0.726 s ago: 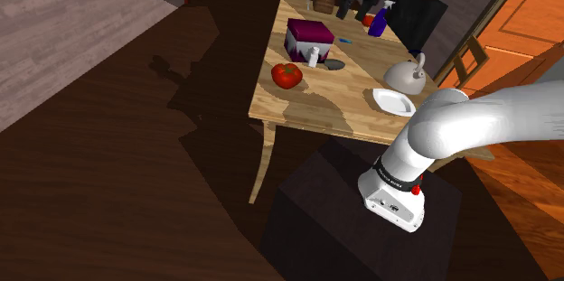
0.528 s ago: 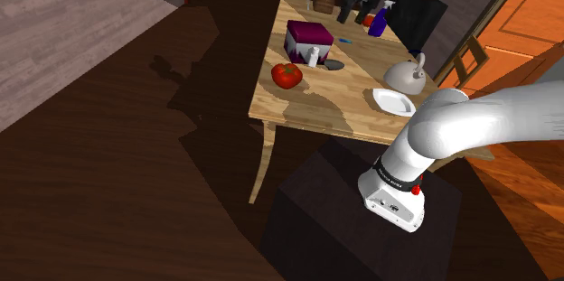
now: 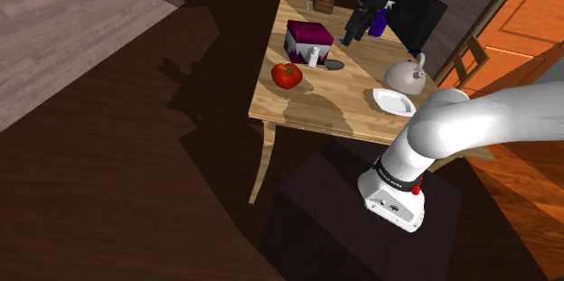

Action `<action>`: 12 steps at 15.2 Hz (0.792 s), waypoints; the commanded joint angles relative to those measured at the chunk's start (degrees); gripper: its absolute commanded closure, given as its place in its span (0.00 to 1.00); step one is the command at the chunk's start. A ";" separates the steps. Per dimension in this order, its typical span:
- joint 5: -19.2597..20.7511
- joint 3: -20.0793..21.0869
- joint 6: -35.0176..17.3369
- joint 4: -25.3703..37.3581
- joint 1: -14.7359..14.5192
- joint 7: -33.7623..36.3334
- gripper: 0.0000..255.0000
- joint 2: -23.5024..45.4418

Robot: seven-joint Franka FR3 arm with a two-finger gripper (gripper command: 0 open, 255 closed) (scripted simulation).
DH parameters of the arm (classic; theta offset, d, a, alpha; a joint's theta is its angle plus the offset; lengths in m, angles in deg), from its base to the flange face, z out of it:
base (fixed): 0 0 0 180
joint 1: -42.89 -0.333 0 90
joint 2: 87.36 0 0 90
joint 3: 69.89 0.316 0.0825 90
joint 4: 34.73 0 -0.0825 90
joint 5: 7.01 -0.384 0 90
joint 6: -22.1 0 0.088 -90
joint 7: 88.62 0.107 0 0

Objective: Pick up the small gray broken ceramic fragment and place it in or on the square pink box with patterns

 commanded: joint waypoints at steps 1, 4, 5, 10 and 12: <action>2.41 -2.20 -2.68 -1.49 0.22 -4.09 0.00 0.92; 5.86 -5.78 -7.32 -3.19 0.55 -9.94 0.00 3.32; 6.96 -7.02 -8.97 -3.58 0.62 -11.86 0.00 4.35; 11.69 -13.48 -17.78 -4.02 0.42 -21.43 0.00 11.17; 13.01 -16.17 -21.50 -3.51 -0.01 -25.30 0.00 14.62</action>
